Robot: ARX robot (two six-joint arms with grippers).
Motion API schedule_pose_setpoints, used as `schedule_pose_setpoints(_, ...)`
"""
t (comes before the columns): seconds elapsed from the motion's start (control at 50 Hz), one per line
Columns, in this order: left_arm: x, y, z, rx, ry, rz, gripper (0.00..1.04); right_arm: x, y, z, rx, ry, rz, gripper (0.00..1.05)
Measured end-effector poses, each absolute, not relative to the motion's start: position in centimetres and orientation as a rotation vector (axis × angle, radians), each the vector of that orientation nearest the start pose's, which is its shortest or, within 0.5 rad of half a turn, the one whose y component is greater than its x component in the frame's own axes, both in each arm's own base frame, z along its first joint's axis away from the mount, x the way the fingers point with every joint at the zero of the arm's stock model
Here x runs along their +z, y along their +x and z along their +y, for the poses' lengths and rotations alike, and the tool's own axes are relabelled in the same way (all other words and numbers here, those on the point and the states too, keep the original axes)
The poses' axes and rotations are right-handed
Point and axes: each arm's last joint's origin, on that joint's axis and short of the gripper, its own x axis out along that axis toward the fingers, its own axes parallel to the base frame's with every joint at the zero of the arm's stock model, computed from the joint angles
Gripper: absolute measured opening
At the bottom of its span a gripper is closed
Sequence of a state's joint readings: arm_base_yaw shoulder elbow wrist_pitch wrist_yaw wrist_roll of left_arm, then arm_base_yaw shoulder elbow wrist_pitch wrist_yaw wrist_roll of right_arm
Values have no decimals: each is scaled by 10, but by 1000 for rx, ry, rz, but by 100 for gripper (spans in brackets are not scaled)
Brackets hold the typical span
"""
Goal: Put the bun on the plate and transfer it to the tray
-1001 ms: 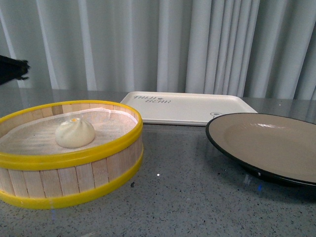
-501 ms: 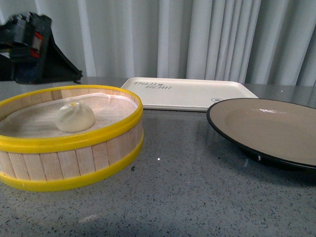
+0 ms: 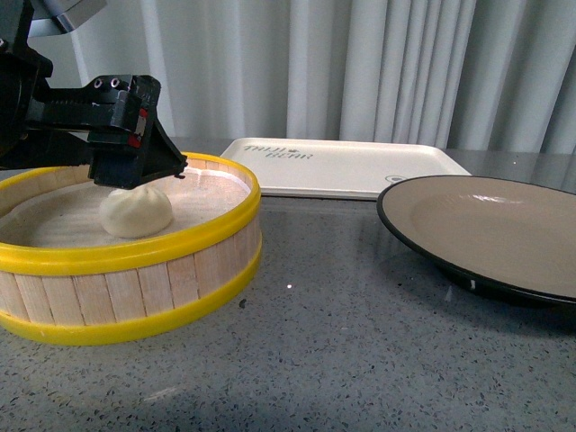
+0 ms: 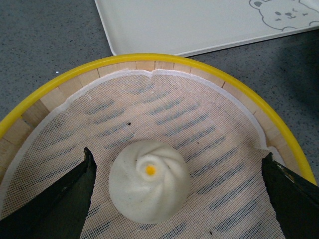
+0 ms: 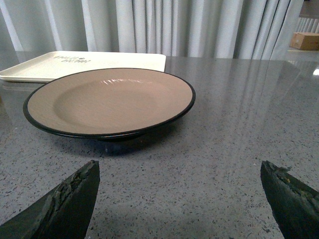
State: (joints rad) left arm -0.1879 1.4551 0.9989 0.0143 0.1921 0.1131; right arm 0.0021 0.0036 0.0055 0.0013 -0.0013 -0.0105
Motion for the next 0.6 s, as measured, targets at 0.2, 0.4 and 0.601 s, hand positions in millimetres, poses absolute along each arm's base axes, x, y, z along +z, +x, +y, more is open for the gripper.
schedule_pose_setpoints(0.2,260,323,-73,-383,150,443,98,165,98,0,3,-10,-3,96)
schedule_pose_setpoints(0.4,249,331,-77,-365,168,493,98,165,98,0,3,-10,-3,96)
schedule_pose_setpoints(0.601,246,335,-81,-359,171,503,98,165,98,0,3,-10,-3,96)
